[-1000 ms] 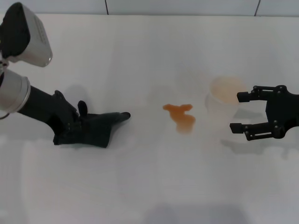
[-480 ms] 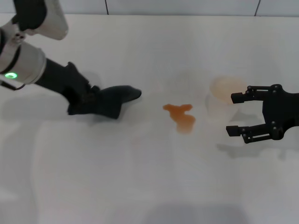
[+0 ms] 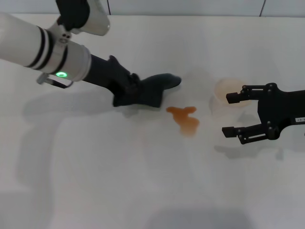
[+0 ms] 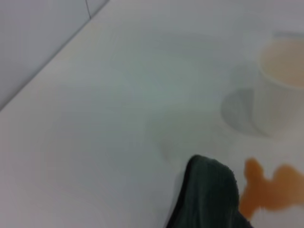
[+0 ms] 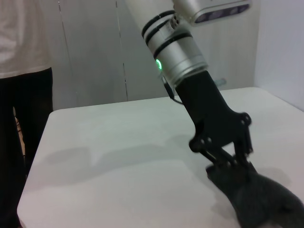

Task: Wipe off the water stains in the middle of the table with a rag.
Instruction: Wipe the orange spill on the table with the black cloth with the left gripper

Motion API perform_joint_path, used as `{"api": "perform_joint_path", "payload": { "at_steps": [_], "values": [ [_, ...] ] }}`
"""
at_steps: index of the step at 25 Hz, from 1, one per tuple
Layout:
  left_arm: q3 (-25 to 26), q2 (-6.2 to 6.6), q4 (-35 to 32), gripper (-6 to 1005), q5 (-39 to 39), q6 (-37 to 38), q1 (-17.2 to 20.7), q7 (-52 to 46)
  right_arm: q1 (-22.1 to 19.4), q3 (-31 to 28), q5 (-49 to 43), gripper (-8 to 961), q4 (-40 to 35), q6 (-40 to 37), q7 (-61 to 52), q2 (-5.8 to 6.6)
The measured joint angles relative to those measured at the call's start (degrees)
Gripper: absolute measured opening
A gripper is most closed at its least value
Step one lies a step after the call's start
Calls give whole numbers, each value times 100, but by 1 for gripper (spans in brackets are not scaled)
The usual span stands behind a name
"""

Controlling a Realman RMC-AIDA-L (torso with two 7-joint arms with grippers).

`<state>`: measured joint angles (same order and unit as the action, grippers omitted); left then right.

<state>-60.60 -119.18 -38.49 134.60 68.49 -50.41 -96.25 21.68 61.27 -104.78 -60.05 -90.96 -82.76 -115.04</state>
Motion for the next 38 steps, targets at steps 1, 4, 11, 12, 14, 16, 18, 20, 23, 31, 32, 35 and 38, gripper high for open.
{"api": "perform_joint_path", "payload": {
  "at_steps": [1,4,11,12,14,16,18,20,23,31,32,35,38],
  "values": [
    [-3,-6,131,59,-134,-66,-34,66,22,15,0,843,21,26,4,-1],
    [-18,-12,462,59,-615,-129,-77,316,70,42,-25,843,77,82,15,-1],
    [-1033,-41,665,59,-1511,-582,35,352,124,100,-62,843,134,73,23,-10],
    [-1202,-42,729,59,-1602,-652,33,345,126,102,-61,843,134,69,23,-10],
    [-1322,-46,841,59,-1679,-741,22,361,126,108,-62,843,135,47,23,-10],
    [-1347,-52,937,59,-1786,-804,14,416,126,121,-61,843,134,39,23,-12],
    [-1355,-53,1067,59,-1960,-842,8,530,126,158,-53,843,134,47,23,-15],
    [-1363,-53,1199,60,-2200,-850,-5,656,127,191,-47,843,135,67,23,-15],
    [-1532,-58,1255,60,-2429,-783,-15,693,128,246,-38,843,139,83,23,-17],
    [-2757,-50,1202,60,-3151,-694,11,366,135,264,-23,843,143,87,20,-19],
    [-2785,-48,1201,60,-3151,-682,20,340,135,264,-24,843,143,86,20,-19],
    [-2824,-40,1202,60,-3141,-613,57,280,123,264,-25,843,143,85,20,-19],
    [-2830,-19,1243,60,-3129,-613,95,237,116,262,-25,843,143,85,21,-18]
  ]
}}
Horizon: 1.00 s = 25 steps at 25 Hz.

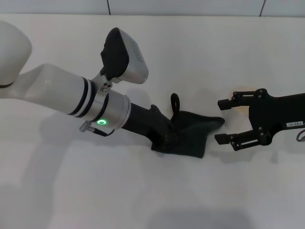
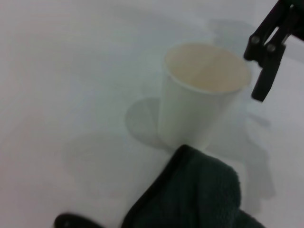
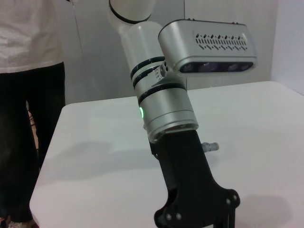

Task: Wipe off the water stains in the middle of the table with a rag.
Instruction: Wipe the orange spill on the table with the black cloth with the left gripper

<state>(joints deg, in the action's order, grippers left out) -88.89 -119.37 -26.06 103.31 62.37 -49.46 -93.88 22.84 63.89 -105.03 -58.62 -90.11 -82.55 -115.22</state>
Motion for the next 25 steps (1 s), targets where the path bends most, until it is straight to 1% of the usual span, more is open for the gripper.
{"api": "perform_joint_path", "payload": {
  "at_steps": [6,9,12,16,19,22,24,25],
  "values": [
    [163,49,-30,60,217,-211,113,-79,-3,0,0,843,0,-19,1,0],
    [596,64,-14,60,542,-263,139,-88,1,1,-2,843,0,-28,2,0],
    [1257,62,-24,60,984,-323,183,-92,4,7,-4,843,0,-28,2,0],
    [1805,66,-47,60,1210,-428,253,-93,12,60,-4,843,0,6,2,0],
    [1906,73,-57,60,1231,-450,284,-61,17,68,-4,843,0,13,2,0],
    [1891,71,-58,59,1232,-440,282,-47,26,71,0,843,0,27,2,-6],
    [1622,25,-58,59,1212,-353,232,-7,37,71,2,843,0,32,2,-7],
    [1622,25,-58,59,1212,-353,232,-7,42,71,3,843,0,35,2,-9]
  ]
}}
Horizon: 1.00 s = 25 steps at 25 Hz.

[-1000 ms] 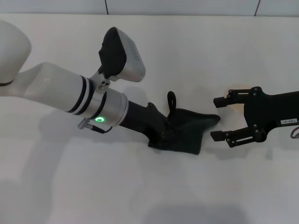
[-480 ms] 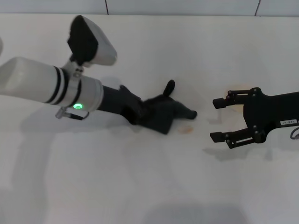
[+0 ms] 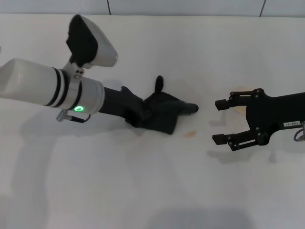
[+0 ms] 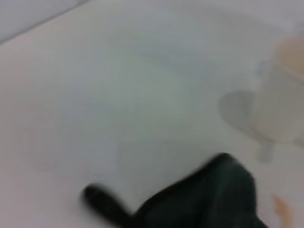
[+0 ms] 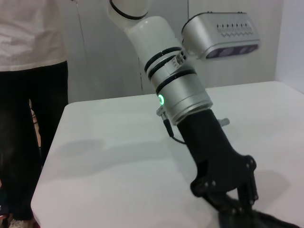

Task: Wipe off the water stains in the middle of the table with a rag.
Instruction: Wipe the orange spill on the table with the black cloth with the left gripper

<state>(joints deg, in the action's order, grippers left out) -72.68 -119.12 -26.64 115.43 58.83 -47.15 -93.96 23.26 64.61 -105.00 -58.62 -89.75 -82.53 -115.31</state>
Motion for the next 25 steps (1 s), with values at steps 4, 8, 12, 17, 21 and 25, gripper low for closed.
{"api": "perform_joint_path", "payload": {
  "at_steps": [4,8,12,17,21,25],
  "values": [
    [-291,-40,4,58,-195,316,-80,115,6,-1,7,843,3,2,0,0],
    [-662,-47,-25,58,-490,560,-100,103,5,-1,13,843,6,2,-12,0],
    [-732,-48,-57,58,-574,802,-77,105,-9,-1,15,843,9,3,-23,-1],
    [-719,-50,-65,58,-582,845,-41,126,-5,2,16,843,9,1,-33,-7],
    [-585,-8,-127,57,-579,636,75,128,-2,23,24,843,10,-4,-39,-9],
    [-463,41,-180,57,-512,307,175,91,12,65,39,843,9,-2,-42,-9]
  ]
}}
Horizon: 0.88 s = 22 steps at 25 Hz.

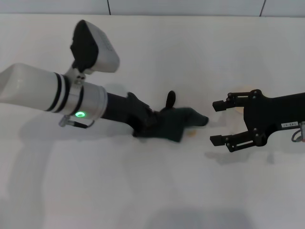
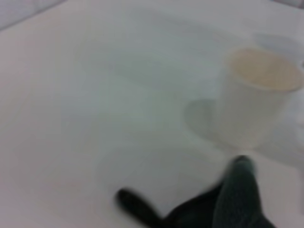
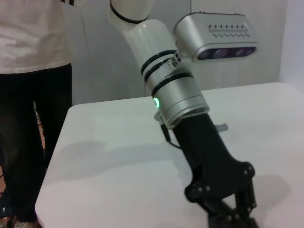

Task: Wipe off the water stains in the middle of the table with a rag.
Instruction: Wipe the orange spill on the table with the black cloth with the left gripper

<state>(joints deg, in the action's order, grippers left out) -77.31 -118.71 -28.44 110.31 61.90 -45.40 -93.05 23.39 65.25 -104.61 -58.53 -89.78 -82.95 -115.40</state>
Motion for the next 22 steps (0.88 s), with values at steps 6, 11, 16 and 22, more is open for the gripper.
{"api": "perform_joint_path", "payload": {
  "at_steps": [6,11,16,22],
  "values": [
    [488,108,198,57,201,-471,18,-16,42,5,3,843,0,7,-11,0],
    [899,194,256,57,368,-676,75,-9,92,12,3,843,45,70,-11,1],
    [857,124,223,57,384,-561,39,159,180,34,2,843,162,132,-6,0],
    [785,-39,210,57,383,-55,-175,405,217,76,2,843,202,153,-7,1]
  ]
}}
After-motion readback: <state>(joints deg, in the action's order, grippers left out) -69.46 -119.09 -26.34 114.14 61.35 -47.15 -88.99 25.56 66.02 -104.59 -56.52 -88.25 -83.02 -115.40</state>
